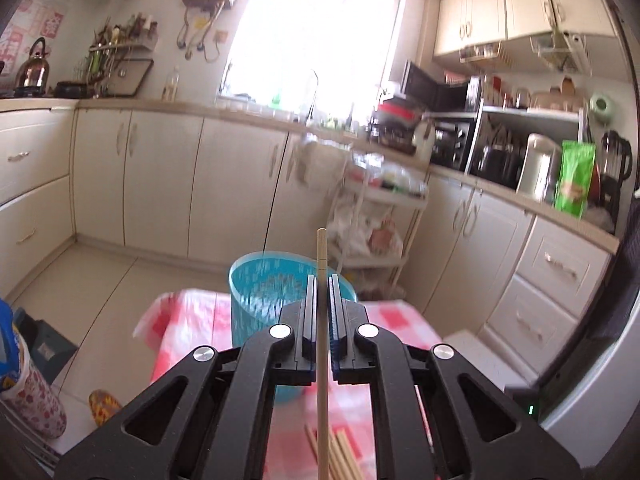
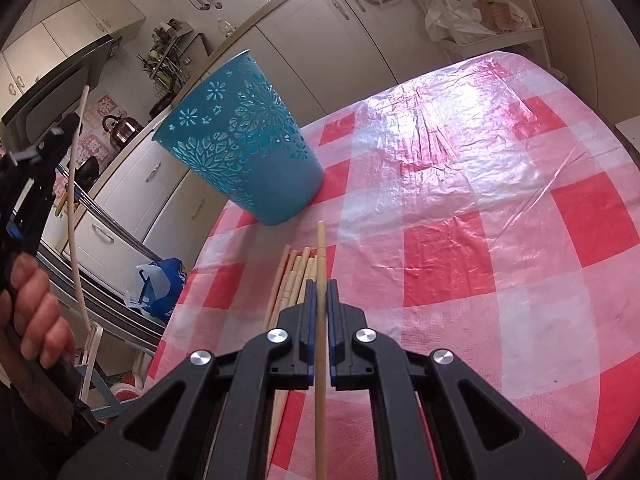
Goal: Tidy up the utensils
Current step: 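Lift the left gripper's chopstick over the blue bin and open while right holds its chopstick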
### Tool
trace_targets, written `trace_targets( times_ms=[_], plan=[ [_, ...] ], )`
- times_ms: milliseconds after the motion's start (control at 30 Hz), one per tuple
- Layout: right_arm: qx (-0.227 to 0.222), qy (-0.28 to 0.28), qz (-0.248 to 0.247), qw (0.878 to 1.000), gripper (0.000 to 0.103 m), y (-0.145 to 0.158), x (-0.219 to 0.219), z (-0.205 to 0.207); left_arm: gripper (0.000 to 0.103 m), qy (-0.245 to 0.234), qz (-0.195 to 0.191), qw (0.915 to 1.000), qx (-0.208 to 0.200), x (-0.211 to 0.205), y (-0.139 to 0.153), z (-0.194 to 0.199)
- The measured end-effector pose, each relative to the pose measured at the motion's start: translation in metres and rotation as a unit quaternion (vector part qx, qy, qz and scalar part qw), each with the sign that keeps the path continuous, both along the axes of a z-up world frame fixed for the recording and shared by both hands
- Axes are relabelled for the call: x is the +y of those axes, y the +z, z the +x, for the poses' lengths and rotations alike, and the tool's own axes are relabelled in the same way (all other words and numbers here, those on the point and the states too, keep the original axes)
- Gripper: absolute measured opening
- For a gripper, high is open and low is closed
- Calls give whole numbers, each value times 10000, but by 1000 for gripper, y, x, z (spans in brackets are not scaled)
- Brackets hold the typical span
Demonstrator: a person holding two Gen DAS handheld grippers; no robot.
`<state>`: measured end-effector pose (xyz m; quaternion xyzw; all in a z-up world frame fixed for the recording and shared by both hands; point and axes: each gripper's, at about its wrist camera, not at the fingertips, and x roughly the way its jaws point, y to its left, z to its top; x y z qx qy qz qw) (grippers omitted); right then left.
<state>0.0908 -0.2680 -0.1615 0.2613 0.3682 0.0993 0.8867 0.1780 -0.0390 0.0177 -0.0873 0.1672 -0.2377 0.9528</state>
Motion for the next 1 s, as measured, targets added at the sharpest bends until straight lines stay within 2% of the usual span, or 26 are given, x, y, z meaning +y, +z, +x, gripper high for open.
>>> trace_targets(
  times_ms=[300, 467, 567, 667, 867, 1000],
  plan=[
    [63, 84, 121, 9999, 6, -5, -1, 3, 5, 363, -441, 9963, -634, -7, 47, 62],
    [71, 169, 124, 9998, 6, -6, 1, 4, 5, 774, -683, 9898, -980, -9, 61, 91],
    [81, 158, 124, 9998, 6, -6, 1, 4, 5, 1041, -699, 9867, -1033, -15, 57, 112],
    [99, 110, 152, 9998, 6, -7, -1, 4, 5, 1154, -588, 9874, -910, -21, 42, 132],
    [140, 84, 227, 9996, 6, -9, -4, 4, 5, 1299, -166, 9879, -834, -37, 11, 136],
    [135, 78, 241, 9996, 6, -8, -5, 3, 5, 1329, -136, 9881, -763, -39, -1, 135]
  ],
)
